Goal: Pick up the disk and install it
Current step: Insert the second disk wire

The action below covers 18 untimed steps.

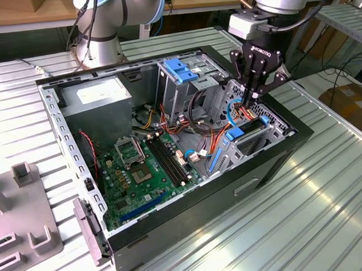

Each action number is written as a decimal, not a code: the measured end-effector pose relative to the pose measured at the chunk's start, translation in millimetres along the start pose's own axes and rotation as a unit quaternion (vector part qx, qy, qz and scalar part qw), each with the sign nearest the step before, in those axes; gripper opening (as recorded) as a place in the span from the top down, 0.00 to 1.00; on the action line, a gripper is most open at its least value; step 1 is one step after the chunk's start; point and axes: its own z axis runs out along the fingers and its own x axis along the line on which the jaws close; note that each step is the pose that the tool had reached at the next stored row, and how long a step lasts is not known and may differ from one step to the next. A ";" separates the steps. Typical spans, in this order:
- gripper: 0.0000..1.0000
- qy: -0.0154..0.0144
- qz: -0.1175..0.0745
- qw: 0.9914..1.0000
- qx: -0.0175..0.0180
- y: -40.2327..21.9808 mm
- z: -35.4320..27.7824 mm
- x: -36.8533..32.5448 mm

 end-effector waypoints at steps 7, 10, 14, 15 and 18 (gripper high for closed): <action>0.84 -0.001 0.000 1.000 0.000 0.0 0.2 0.8; 0.84 -0.001 0.000 1.000 0.000 0.0 0.2 0.8; 0.84 -0.001 0.000 1.000 0.000 0.0 0.2 0.8; 0.84 -0.002 0.000 1.000 0.000 0.1 0.3 1.3; 0.84 -0.014 0.000 1.000 0.001 1.7 1.2 6.5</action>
